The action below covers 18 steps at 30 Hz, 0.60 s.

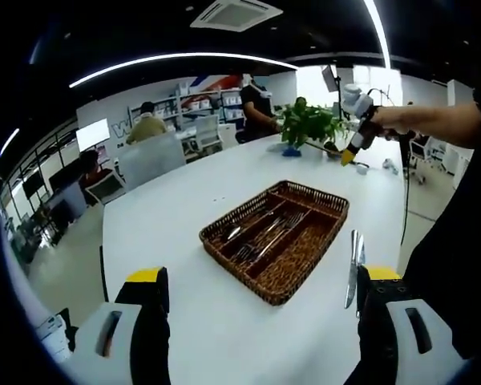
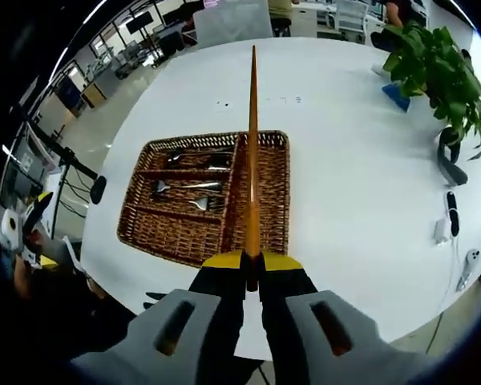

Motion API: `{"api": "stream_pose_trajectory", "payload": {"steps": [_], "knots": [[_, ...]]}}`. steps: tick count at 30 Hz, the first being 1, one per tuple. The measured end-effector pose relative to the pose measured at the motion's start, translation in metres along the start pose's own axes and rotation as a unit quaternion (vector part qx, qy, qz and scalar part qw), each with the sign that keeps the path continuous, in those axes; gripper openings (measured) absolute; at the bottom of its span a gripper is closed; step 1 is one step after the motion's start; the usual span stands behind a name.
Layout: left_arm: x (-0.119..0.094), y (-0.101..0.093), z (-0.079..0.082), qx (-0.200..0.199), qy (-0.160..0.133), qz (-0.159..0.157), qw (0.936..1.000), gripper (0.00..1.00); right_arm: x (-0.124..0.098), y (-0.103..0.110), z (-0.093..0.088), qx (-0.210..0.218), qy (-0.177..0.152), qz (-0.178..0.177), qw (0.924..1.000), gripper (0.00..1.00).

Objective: Arrange the knives, forks, and spoons in their matching storage slots by inserting each utensil handle-first until every utensil is classified and aligned in the correct compartment

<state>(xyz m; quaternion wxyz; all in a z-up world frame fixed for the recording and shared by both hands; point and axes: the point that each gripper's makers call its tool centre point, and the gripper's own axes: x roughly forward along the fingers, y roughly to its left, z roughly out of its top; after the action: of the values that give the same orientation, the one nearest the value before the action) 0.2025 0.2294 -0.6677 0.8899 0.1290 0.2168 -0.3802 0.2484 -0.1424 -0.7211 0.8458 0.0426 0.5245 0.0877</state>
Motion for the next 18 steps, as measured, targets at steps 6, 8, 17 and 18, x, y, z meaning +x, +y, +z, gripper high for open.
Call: {"api": "stream_pose_trajectory", "payload": {"steps": [6,8,17,18], "knots": [[-0.005,0.002,-0.003,-0.011,0.002,0.003,0.9999,0.99,0.008,0.001,-0.005,0.001,0.006,0.001,1.0000,0.04],[-0.006,0.002,-0.002,-0.011,0.000,0.004,0.9999,0.99,0.010,0.002,-0.006,0.000,0.006,0.001,1.0000,0.04],[-0.006,-0.001,0.003,-0.017,-0.015,-0.003,0.9997,0.99,0.026,0.003,-0.013,0.001,0.017,0.002,0.9998,0.04],[-0.005,-0.002,0.003,-0.018,-0.016,-0.004,0.9997,0.99,0.027,0.003,-0.014,0.002,0.018,0.002,0.9998,0.04]]}}
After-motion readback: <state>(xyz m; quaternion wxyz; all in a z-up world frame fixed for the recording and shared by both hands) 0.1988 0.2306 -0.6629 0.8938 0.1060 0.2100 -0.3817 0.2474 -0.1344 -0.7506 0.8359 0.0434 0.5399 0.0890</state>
